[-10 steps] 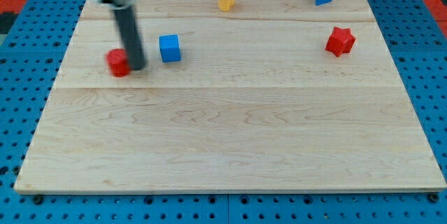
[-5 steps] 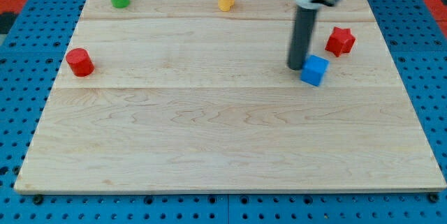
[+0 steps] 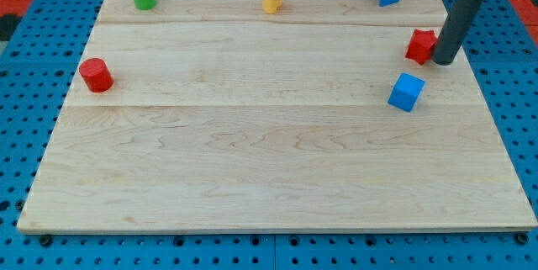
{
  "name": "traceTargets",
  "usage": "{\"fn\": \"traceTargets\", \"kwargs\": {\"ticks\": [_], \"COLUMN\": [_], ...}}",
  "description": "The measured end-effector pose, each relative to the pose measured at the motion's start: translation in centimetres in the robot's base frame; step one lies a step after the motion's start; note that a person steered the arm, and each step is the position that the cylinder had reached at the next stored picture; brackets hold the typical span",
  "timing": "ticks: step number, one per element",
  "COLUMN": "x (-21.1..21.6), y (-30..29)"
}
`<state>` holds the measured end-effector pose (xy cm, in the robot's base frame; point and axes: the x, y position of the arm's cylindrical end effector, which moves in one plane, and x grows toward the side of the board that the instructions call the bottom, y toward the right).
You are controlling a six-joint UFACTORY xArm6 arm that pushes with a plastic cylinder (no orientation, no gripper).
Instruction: Push the red star to the bottom center
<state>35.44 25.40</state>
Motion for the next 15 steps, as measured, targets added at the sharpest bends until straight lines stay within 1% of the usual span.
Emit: {"fn": "traceTargets", "kwargs": {"ticks": [1,2,3,4,5,6,7,8,9,10,11,12,13,14,15], "x": [-2.6,-2.1,-1.7,-2.3,-4.3,-7.5,-6.3,-0.9,4.6,7.9,6.2,5.7,9.4,14.8,17.3], "y": [-3.3,-12.2,-14.0,-7.3,0.2,-3.5,-13.4,-22.6,-28.4,-31.0,-30.6,-30.9,-31.3,-30.1,-30.3]}}
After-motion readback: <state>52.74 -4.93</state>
